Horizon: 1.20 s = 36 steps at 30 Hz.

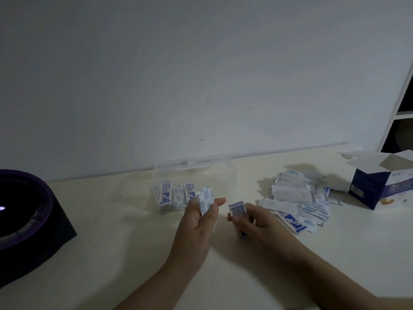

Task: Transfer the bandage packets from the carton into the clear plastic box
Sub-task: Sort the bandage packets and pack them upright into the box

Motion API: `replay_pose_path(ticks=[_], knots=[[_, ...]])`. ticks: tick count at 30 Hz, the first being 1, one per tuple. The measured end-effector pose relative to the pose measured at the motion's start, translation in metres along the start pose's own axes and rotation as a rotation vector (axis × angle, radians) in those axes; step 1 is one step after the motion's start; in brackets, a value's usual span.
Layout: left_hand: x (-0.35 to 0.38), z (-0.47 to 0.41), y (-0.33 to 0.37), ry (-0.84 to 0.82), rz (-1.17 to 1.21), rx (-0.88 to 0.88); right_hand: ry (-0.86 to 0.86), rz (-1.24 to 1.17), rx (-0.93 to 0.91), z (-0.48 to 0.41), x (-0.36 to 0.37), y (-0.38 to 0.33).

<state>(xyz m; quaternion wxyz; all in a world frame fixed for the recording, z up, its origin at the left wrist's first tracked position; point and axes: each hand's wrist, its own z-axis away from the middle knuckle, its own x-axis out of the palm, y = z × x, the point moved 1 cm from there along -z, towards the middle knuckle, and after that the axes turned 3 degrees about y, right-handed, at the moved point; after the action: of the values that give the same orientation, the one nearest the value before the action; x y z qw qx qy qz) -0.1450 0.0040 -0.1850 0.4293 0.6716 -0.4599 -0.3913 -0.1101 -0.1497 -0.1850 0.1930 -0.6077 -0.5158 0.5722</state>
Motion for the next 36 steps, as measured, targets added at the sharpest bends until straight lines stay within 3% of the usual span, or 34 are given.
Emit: replay_pose_path(ticks=[6,11,22,26,31,36], knots=[[0.009,0.001,0.000,-0.068,0.125,-0.033,0.019,0.029,0.029,0.005,-0.016,0.000],[0.017,0.003,0.007,-0.093,0.164,-0.062,-0.064,0.116,-0.064,0.006,-0.017,-0.008],[0.020,0.007,0.013,-0.071,0.060,-0.064,0.003,0.318,-0.053,0.011,-0.004,-0.013],[0.015,0.005,0.031,-0.033,0.083,-0.018,0.035,0.229,-0.055,0.008,-0.007,-0.025],[-0.011,-0.033,0.064,0.130,0.052,0.102,0.181,0.091,-0.154,-0.028,-0.019,-0.069],[-0.058,-0.082,0.067,0.137,0.334,0.030,0.246,0.112,-0.198,-0.088,-0.023,-0.106]])
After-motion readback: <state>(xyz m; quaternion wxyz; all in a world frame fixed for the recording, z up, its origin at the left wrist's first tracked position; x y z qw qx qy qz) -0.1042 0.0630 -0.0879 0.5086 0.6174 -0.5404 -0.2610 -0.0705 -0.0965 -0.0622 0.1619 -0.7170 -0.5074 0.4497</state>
